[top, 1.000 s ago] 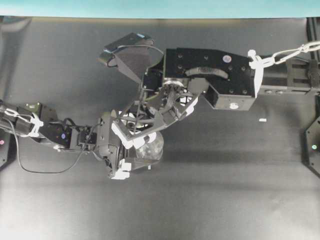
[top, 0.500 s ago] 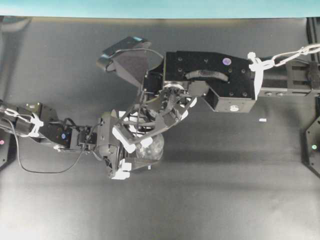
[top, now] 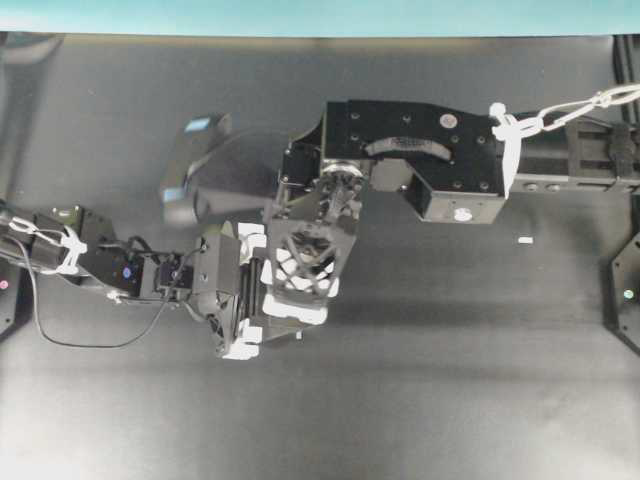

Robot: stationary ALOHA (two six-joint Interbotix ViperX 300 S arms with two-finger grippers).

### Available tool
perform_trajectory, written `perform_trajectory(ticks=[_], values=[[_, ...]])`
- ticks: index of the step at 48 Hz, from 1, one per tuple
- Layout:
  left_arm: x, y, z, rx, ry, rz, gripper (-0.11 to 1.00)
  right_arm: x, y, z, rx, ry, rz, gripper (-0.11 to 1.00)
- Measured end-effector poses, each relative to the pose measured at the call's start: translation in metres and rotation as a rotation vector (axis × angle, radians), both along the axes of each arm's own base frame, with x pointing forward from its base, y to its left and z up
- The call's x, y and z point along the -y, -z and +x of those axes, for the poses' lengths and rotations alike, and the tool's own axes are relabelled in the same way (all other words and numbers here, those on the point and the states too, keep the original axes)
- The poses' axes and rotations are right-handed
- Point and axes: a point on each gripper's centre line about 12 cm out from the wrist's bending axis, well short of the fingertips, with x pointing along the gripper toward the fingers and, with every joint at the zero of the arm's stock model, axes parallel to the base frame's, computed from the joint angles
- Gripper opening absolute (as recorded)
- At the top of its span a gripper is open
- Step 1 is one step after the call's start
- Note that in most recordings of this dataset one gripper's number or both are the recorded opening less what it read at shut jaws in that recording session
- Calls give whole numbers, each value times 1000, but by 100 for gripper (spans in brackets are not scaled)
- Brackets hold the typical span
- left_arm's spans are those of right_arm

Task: Open the bottle cap by holding the bottle with the left arm and twisting the cap with the right arm.
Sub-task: 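Lower the open right gripper around the white cap and align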

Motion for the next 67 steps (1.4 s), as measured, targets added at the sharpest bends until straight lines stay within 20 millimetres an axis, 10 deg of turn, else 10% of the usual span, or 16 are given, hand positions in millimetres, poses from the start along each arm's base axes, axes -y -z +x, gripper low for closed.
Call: perform_trajectory(ticks=[22, 57, 67], values=[[0, -1, 1, 1, 0, -2, 82, 0, -1, -2, 81, -552, -127, 37], [1, 0, 0, 0, -1, -8, 82, 1, 0, -1, 84, -573, -164, 38], [1, 0, -1, -2, -1, -8, 82, 1, -1, -3, 87, -560, -171, 81]])
